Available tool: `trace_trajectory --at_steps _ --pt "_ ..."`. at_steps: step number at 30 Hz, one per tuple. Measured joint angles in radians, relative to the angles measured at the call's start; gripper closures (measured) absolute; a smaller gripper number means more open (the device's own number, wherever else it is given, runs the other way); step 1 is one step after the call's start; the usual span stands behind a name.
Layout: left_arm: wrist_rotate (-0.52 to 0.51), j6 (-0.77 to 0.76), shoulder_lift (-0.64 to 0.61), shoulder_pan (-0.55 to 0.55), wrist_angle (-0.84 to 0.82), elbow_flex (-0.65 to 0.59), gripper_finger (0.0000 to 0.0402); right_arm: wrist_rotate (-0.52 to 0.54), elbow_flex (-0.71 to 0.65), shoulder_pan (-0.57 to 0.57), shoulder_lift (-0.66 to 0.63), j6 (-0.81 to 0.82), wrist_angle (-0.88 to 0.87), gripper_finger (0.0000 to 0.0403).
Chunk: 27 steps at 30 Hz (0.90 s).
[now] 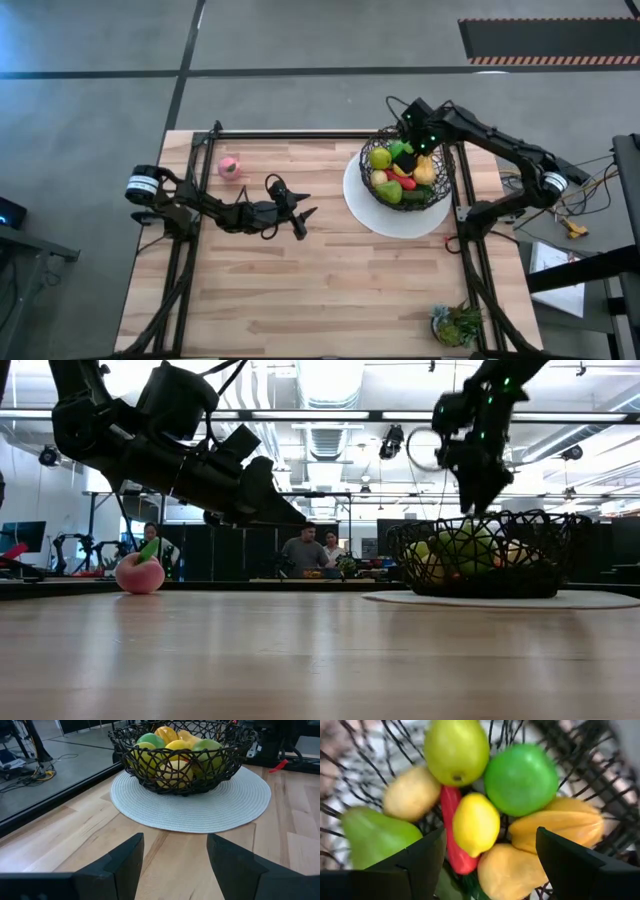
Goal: Build produce basket
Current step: Put the pink peach into the black wire basket
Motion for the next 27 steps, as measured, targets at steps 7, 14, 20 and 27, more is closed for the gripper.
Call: trace_trajectory --at_steps 7,14,20,27 --pt "0.000 -0.018 -0.004 0.000 -0.001 0.000 0.0199 0.000 -0.093 0.125 -0.194 0.093 0.274 0.0121" --pt "0.001 -0.133 -0.124 0.030 -0.306 0.044 0.0199 0.000 -0.384 0.382 -0.382 0.175 0.694 0.0150" --pt "0.000 -0.270 -0.298 0.083 -1.055 0.236 0.0199 0.019 -0.563 0.579 -0.396 0.234 0.929 0.0169" --pt "0.006 -0.324 -0.355 0.207 -1.731 0.466 0.0198 0.184 -0.623 0.729 -0.339 0.212 1.053 0.0177"
